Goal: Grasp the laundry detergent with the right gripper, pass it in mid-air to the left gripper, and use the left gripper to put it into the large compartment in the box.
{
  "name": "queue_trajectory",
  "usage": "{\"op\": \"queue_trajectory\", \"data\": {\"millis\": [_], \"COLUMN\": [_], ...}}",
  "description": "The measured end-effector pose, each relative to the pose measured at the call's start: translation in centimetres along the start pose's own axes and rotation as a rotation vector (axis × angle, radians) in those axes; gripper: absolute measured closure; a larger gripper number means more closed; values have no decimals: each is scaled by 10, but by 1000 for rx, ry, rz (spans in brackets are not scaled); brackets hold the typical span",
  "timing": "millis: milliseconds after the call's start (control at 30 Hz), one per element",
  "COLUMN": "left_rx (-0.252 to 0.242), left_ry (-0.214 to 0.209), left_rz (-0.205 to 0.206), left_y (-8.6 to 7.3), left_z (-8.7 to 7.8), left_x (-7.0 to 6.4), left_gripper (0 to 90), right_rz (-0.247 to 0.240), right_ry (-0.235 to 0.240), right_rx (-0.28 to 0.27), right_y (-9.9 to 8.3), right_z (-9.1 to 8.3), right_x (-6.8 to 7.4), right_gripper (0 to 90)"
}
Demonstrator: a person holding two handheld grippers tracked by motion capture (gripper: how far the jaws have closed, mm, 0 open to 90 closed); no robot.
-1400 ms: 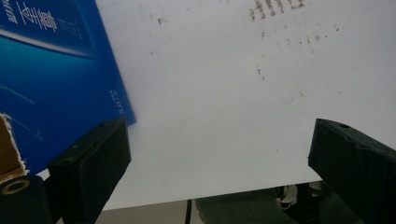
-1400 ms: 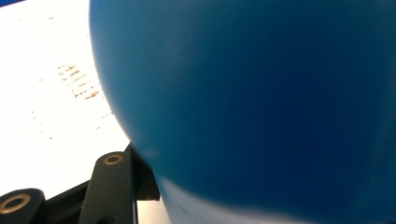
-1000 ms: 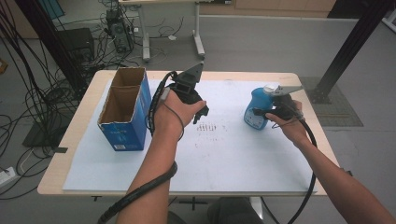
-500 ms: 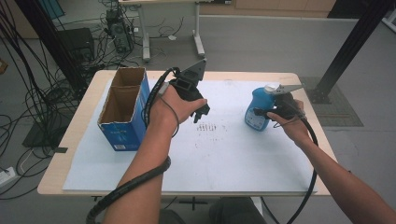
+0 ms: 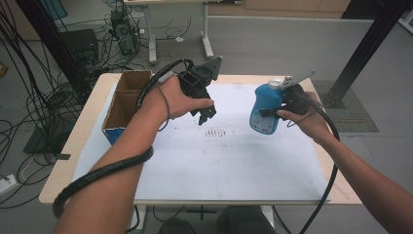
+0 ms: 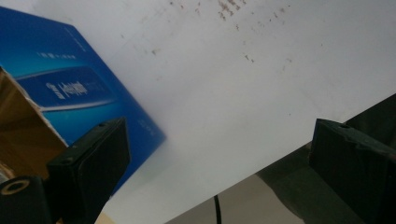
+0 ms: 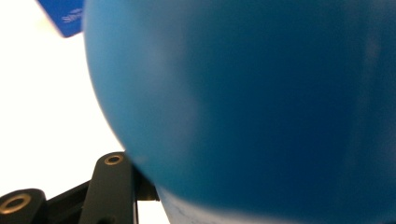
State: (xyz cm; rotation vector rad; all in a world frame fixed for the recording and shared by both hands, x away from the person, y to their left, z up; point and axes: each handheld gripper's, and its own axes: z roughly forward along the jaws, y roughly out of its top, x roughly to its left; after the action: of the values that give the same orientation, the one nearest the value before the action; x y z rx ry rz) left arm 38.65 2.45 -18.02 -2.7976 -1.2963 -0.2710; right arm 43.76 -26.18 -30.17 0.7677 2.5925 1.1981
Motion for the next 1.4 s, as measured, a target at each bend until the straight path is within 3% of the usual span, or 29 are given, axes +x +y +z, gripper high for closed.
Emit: {"op": "queue_trajectory", "data": {"millis": [100, 133, 167, 200, 267, 300, 400, 600, 633, 833, 900, 1000, 1067, 1100, 1133, 1167, 1400], "left_rx": [-22, -30, -30, -38, -66, -66, -99, -99, -102, -111, -103, -102, -100, -108, -108, -109, -88], "left_ry": [4, 12, 12, 15, 17, 17, 1, 13, 11, 22, 23, 21, 14, -22, -22, -50, -85], "left_rz": [43, 78, 78, 87, 136, 136, 187, 240, 267, 321, 360, 370, 390, 401, 401, 423, 468], "left_y": [-2, -3, -3, -4, -5, -5, -5, -1, 1, 5, 5, 5, 4, 2, 2, 0, -3], "left_z": [-10, -16, -16, -19, -29, -29, -40, -49, -52, -58, -61, -61, -61, -60, -60, -59, -56], "left_x": [3, 6, 6, 7, 13, 13, 18, 20, 20, 18, 16, 14, 14, 13, 13, 13, 10], "left_gripper": [60, 60, 60, 60, 60, 60, 60, 60, 60, 63, 63, 63, 65, 65, 65, 65, 69], "right_rz": [-26, -51, -51, -78, -101, -101, -151, -200, -218, -266, -281, -294, -321, -331, -331, -352, -396], "right_ry": [23, 53, 53, 89, 122, 122, 179, 235, 254, 295, 307, 320, 343, 349, 349, 361, 398], "right_rx": [7, 8, 8, 5, 6, 6, 17, 34, 30, 6, -4, -9, -15, -15, -15, -13, -13], "right_y": [8, 17, 17, 25, 33, 33, 45, 57, 61, 74, 79, 82, 87, 88, 88, 89, 94], "right_z": [2, 6, 6, 9, 13, 13, 23, 37, 41, 50, 53, 56, 61, 62, 62, 65, 73], "right_x": [8, 16, 16, 23, 32, 32, 46, 59, 62, 74, 78, 82, 88, 90, 90, 94, 105], "right_gripper": [437, 437, 437, 437, 436, 436, 436, 436, 436, 436, 436, 437, 436, 437, 437, 437, 437]}}
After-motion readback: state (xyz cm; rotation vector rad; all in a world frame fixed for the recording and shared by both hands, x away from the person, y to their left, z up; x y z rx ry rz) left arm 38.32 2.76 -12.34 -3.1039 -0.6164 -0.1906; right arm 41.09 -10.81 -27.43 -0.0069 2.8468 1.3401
